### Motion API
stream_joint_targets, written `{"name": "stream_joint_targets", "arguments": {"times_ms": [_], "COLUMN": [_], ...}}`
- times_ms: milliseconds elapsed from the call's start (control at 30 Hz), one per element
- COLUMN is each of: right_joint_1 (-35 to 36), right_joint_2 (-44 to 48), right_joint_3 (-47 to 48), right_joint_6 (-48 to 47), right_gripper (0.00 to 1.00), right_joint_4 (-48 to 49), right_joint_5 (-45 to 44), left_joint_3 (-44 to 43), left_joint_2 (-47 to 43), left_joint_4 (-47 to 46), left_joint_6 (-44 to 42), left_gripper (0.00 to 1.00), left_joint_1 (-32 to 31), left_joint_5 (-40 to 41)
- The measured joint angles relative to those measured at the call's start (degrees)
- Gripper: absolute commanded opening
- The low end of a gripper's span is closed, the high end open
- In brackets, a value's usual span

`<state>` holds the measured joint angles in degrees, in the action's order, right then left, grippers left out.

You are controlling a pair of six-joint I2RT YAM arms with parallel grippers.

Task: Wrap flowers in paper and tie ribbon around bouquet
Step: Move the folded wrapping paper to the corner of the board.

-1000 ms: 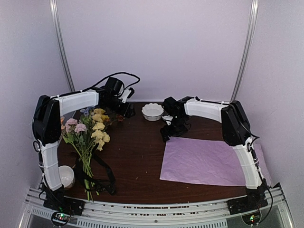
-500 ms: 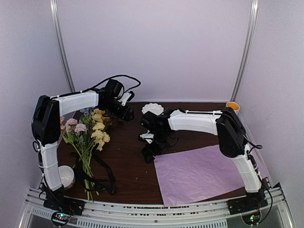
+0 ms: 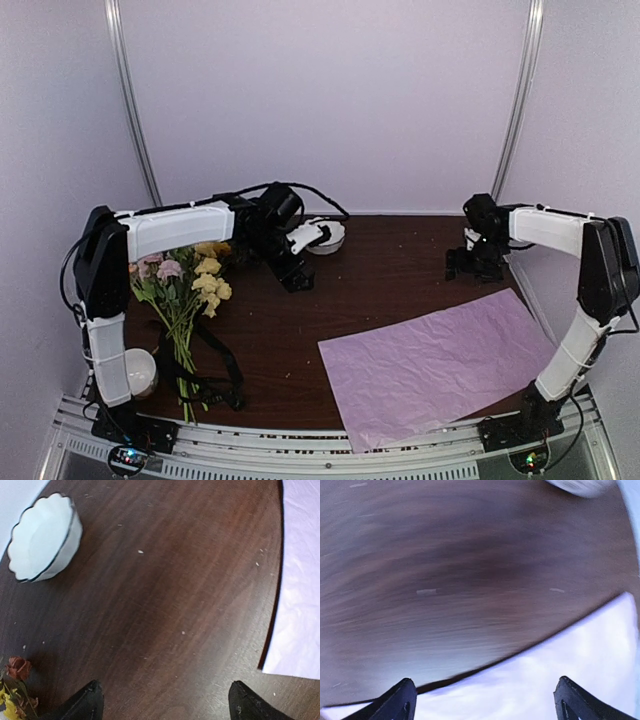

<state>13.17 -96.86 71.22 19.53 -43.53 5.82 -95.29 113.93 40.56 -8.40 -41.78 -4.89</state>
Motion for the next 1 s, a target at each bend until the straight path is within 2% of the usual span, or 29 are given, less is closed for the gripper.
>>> {"name": "stream_joint_targets", "arguments": {"times_ms": [100, 167, 400, 533, 833, 1000], "right_joint_1": [-6.54, -9.51, -18.69, -20.20, -24.28, -24.30], "right_joint_2": [-1.53, -3.72, -18.01, -22.75, -24.15, -24.24], "right_joint_3": [-1.84, -0.52, 12.85, 17.92, 20.15, 19.61], "right_joint_6": [0.37, 0.31, 0.42, 0.20, -3.17, -6.69], "right_gripper": [1.00, 1.00, 1.00, 1.00, 1.00, 1.00], "right_joint_4": [-1.79, -2.58, -6.25, -8.83, -13.73, -17.86], "right_joint_5": [-6.78, -8.33, -10.45, -12.63, -9.35, -1.44], "left_joint_3": [-3.13, -5.33, -3.65, -1.55, 0.37, 0.35], "left_joint_2": [2.58, 4.87, 6.80, 6.78, 6.78, 6.78], "left_joint_4": [3.72, 6.19, 12.17, 11.56, 10.75, 10.34], "left_joint_6": [-4.28, -6.86, -13.22, -15.41, -16.39, -16.33], "left_gripper": [0.91, 0.91, 0.89, 0.88, 0.87, 0.86], "left_joint_1": [-3.21, -5.27, -10.75, -11.56, -11.28, -11.02], "left_joint_5": [-0.31, -0.33, 0.63, 0.48, 0.28, 0.26]}}
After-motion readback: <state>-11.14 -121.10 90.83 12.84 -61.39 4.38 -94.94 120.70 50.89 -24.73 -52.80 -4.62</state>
